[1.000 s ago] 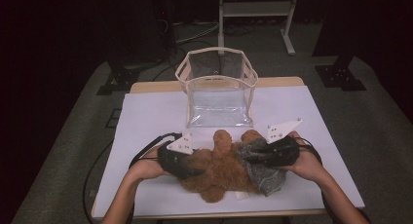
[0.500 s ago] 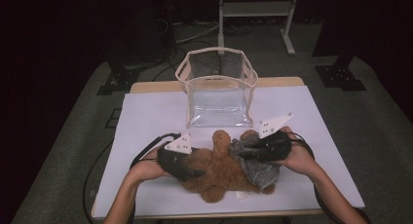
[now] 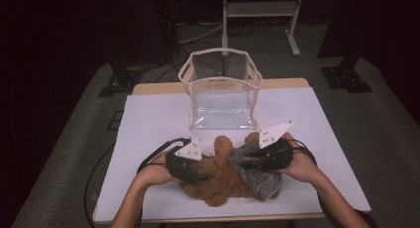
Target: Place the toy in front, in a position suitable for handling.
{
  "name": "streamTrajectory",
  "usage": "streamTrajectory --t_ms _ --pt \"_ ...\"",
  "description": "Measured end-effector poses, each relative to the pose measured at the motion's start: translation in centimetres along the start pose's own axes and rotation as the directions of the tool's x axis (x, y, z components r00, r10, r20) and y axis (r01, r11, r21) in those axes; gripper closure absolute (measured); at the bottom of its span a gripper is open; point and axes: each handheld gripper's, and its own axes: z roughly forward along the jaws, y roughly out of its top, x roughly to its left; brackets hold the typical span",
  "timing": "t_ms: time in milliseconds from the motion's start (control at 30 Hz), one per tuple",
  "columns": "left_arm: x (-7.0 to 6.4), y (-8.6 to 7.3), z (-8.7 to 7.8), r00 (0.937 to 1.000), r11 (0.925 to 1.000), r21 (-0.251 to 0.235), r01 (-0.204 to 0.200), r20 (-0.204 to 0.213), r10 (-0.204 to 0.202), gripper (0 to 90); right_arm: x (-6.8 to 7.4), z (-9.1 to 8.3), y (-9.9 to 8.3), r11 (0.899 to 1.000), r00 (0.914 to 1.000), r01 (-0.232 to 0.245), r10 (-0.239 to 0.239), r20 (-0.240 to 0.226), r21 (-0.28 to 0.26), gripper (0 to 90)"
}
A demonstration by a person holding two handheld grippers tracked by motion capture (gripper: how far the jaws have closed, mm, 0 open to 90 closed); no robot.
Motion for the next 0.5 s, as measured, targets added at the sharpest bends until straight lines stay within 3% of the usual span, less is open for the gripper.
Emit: streamTrajectory --t_ms 133,333,500 --pt "-0.1 -0.1 -0.1 1.0000 0.9999 -0.007 0.009 -0.002 -0.009 44.5 -0.6 -1.2 -0.6 1.000 0.9995 -0.026 0.026 0.016 -0.010 76.5" --pt "0.0 -0.2 -0.2 0.9998 0.9998 -0.011 0.018 0.003 -0.018 44.5 -2.1 -3.2 -3.2 0.994 0.9928 -0.106 0.107 0.054 -0.016 76.4" --pt "0.0 -0.2 -0.2 0.9998 0.9997 -0.015 0.020 0.007 -0.020 44.3 -2.2 -4.0 -3.5 0.994 0.9907 -0.110 0.110 0.080 -0.009 76.3"
